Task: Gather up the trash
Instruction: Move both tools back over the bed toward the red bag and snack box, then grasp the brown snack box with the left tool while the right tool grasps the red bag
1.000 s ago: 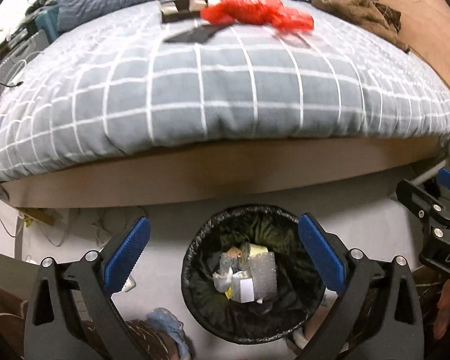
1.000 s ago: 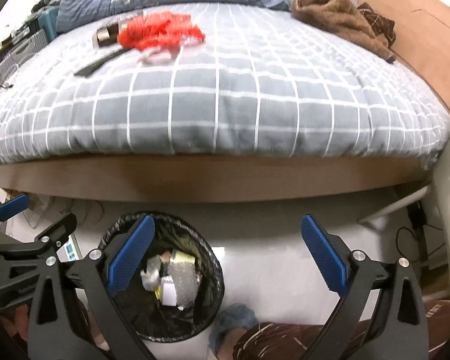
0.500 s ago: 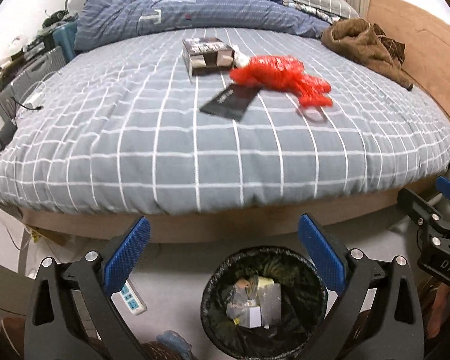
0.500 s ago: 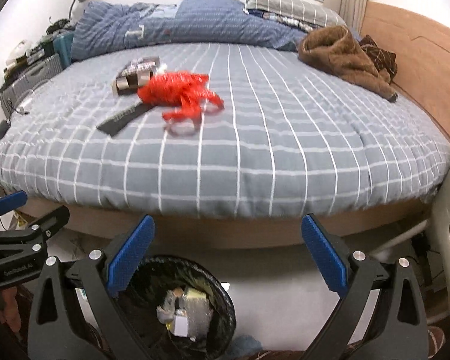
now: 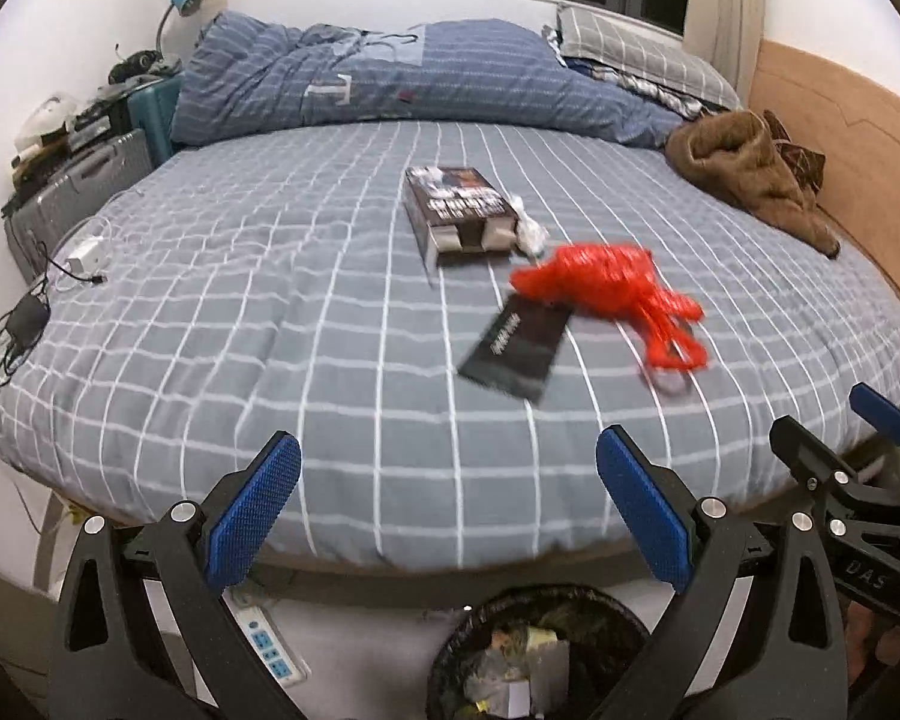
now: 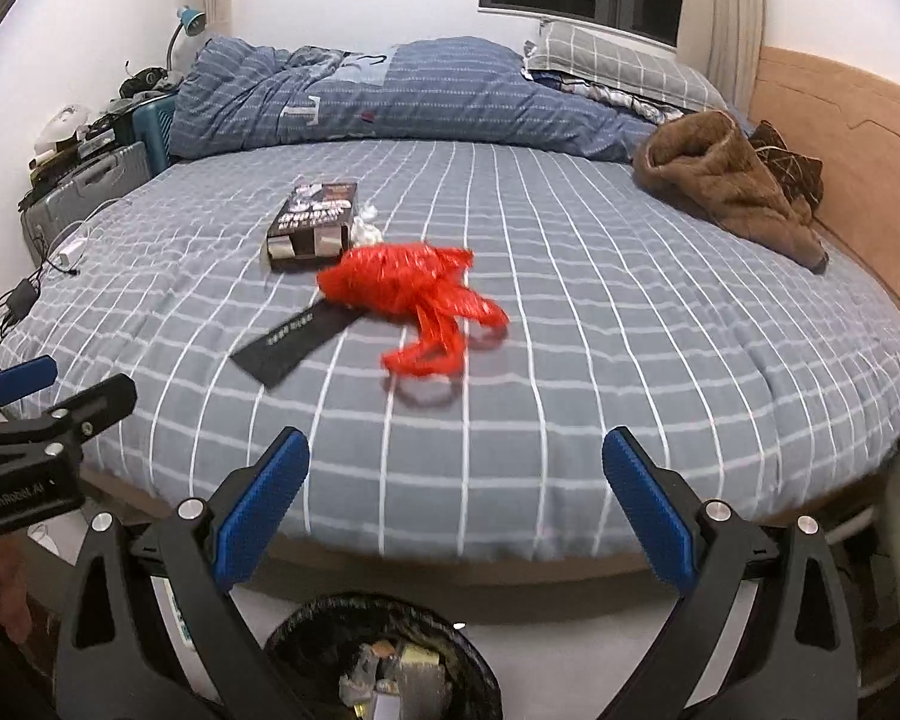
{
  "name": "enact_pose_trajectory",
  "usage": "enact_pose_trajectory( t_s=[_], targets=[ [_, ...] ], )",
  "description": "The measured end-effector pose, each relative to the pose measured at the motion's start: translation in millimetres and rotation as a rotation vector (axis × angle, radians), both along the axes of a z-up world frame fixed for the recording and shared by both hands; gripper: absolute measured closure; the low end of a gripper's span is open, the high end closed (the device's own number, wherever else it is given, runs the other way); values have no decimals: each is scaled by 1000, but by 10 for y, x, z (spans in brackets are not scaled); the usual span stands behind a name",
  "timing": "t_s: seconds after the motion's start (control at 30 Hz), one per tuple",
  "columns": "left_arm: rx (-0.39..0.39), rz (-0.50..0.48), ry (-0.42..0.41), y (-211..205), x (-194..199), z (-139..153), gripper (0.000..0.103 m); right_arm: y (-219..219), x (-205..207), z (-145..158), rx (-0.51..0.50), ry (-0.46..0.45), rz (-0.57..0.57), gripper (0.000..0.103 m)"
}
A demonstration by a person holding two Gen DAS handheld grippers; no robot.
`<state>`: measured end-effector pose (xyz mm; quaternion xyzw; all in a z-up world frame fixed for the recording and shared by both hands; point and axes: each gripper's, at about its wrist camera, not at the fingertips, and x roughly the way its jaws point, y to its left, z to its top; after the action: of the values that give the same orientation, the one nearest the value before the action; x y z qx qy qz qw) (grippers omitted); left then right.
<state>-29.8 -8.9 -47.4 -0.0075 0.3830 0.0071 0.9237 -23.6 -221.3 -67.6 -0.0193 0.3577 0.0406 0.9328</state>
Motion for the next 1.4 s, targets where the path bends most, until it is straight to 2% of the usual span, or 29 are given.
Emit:
enact_pose_trajectory(
  t_s=[0.2,0.5,0.83,0.93,1.2,1.4],
  targets=[
    [-4,24,3,149,334,3,6,194,421,-44,-1,16,19,9],
    [-17,45,14,269,1057,-30,6,404,977,-150,-17,35,34,9],
    [-24,33,47,68,2063,-200,6,315,1591,-249,5,61,30,9],
    [-28,30,54,1,2256,-248,6,284,1750,-299,27,82,37,9],
    [-41,30,82,-108,2580,-384,6,332,1939,-432,51,125,81,9],
    [-21,41,90,-174,2693,-468,6,394,1999,-566,56,174,106,17]
  ],
)
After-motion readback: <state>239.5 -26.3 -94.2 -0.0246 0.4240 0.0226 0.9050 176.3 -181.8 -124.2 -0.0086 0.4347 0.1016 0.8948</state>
